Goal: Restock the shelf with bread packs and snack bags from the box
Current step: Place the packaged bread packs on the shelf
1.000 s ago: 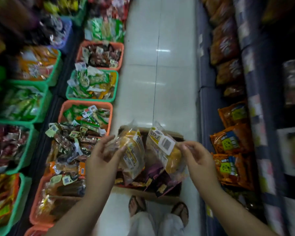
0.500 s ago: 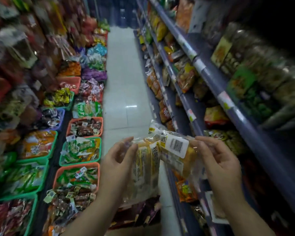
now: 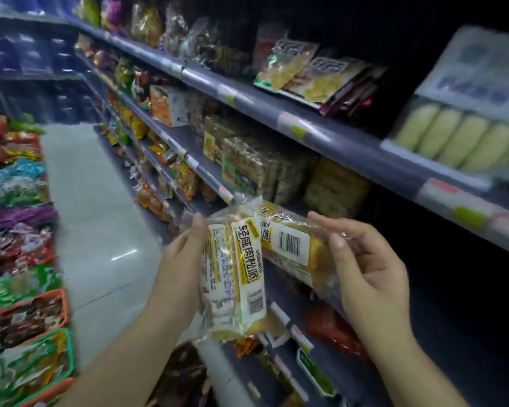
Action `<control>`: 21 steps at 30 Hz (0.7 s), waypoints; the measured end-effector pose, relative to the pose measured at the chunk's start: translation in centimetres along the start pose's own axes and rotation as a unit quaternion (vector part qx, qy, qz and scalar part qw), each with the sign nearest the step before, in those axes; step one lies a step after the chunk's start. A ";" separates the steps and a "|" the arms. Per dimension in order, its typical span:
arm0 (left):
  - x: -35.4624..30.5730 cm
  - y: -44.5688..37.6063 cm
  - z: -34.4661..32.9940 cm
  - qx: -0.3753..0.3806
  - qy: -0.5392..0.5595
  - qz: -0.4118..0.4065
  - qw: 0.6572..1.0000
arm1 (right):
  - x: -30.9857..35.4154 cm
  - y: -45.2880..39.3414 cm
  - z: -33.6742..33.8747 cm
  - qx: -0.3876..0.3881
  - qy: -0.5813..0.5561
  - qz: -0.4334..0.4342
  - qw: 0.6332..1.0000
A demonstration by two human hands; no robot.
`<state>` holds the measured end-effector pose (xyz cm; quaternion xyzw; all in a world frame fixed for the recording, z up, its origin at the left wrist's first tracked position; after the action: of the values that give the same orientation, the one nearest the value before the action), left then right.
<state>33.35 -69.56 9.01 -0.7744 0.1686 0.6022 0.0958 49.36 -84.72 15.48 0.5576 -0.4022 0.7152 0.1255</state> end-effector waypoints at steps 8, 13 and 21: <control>-1.9 7.5 -12.2 0.199 0.052 0.039 0.978 | 8.8 7.0 13.0 -0.149 0.083 0.098 0.981; -3.2 10.9 -18.0 0.321 0.096 0.090 0.938 | 12.4 9.0 17.6 -0.177 0.130 0.137 0.966; -5.9 11.6 -22.7 0.405 0.164 0.092 0.895 | 14.7 8.8 18.8 -0.098 0.199 0.179 0.959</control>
<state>48.13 -87.40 21.14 -0.7375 0.4816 0.3526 0.3160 51.82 -107.76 25.88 0.3079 -0.5305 0.7795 0.1268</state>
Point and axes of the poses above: each hand's wrist, its own y-axis away from the middle knuckle, its own z-axis out of the back of the hand, x = y × z, the point moved 6 cm from there along -y, towards the middle knuckle, and after that the axes turned 3 degrees about -z, right-handed, at the moved point
